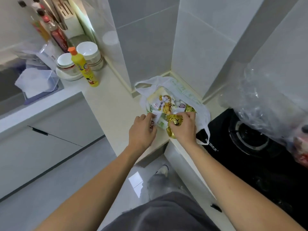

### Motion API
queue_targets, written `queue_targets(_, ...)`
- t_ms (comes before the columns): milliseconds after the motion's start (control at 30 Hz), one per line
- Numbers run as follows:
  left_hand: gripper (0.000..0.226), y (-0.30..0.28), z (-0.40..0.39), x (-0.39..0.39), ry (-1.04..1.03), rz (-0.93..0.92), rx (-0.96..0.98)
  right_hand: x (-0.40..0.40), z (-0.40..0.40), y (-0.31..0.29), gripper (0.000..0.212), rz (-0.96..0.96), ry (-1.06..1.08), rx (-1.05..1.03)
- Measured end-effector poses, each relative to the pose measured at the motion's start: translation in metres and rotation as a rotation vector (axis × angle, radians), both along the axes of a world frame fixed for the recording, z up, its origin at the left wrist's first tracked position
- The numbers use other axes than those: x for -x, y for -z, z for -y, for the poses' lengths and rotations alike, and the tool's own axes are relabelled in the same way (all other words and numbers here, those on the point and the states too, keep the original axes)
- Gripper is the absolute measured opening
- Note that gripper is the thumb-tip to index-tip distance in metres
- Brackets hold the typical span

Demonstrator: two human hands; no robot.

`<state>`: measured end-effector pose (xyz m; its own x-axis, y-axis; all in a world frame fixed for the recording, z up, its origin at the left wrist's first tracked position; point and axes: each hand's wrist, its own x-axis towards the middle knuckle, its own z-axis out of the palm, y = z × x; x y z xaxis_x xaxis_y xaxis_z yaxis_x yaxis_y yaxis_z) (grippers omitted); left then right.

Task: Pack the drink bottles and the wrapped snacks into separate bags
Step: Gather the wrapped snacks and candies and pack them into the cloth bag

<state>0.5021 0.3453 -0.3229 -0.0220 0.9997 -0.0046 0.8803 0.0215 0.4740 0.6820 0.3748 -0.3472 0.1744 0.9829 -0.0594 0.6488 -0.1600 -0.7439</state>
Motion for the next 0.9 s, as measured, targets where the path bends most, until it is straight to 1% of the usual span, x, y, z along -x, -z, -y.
queue_targets(100,0.032,0.007,-0.058,-0.004,0.022,0.033,0.043,0.003,-0.054,0.005,0.035,0.013,0.049,0.014)
queue_targets(200,0.028,0.015,-0.104,-0.011,0.044,0.045,0.069,0.006,-0.091,0.009,0.034,0.052,0.074,0.056)
queue_targets(433,0.033,0.038,-0.179,-0.029,0.183,0.044,0.153,0.014,-0.133,0.026,0.030,0.221,0.092,0.196)
queue_targets(533,0.028,0.044,-0.193,-0.034,0.261,0.024,0.187,0.016,-0.135,0.033,0.026,0.309,0.082,0.173)
queue_targets(567,0.030,0.045,-0.196,-0.034,0.293,0.016,0.197,0.017,-0.135,0.036,0.025,0.326,0.083,0.166)
queue_targets(667,0.048,0.043,-0.199,-0.029,0.390,-0.002,0.230,0.019,-0.132,0.041,0.027,0.379,0.101,0.153)
queue_targets(700,0.050,0.041,-0.199,-0.024,0.417,-0.006,0.233,0.022,-0.131,0.040,0.029,0.386,0.114,0.149)
queue_targets(800,0.048,0.033,-0.201,-0.006,0.483,-0.013,0.211,0.033,-0.126,0.031,0.034,0.374,0.155,0.144)
queue_targets(900,0.049,0.023,-0.199,0.011,0.556,-0.012,0.176,0.046,-0.114,0.017,0.038,0.370,0.199,0.095)
